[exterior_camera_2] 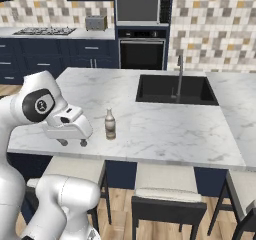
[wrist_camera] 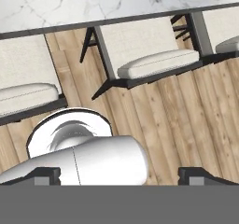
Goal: Get the candle and the liquor from the cabinet and move them to the dining counter.
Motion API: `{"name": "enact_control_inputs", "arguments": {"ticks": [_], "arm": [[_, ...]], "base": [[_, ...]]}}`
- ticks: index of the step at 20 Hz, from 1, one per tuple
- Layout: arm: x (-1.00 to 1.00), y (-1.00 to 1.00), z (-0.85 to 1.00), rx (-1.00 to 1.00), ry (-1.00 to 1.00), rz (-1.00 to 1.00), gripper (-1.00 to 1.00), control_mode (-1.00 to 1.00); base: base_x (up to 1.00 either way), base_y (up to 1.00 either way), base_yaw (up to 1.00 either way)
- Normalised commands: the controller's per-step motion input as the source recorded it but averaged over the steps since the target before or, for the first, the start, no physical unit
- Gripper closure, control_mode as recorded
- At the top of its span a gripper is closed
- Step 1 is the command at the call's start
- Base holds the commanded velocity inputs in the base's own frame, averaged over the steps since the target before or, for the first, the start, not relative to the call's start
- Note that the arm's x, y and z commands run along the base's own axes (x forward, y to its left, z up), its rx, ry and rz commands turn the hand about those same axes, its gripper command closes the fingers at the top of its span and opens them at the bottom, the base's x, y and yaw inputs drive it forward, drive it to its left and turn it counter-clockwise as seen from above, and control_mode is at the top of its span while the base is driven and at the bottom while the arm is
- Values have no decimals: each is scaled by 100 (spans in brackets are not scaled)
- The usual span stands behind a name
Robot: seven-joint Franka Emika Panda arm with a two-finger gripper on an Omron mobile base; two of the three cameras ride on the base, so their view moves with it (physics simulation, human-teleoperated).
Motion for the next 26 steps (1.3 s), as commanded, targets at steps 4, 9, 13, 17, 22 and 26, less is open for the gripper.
{"name": "enact_control_inputs", "arguments": {"ticks": [4, 9, 13, 17, 22, 26], "arm": [[0, 0, 0, 0, 0, 0, -100, 100], [0, 0, 0, 0, 0, 0, -100, 100], [0, 0, 0, 0, 0, 0, -100, 100], [0, 0, 0, 0, 0, 0, -100, 100], [0, 0, 0, 0, 0, 0, -100, 100], [0, 0, 0, 0, 0, 0, -100, 100]], "base": [[-30, 5, 0], [-58, 14, 0], [-47, 16, 0], [-48, 20, 0], [-21, 51, 8], [-1, 84, 8]]}}
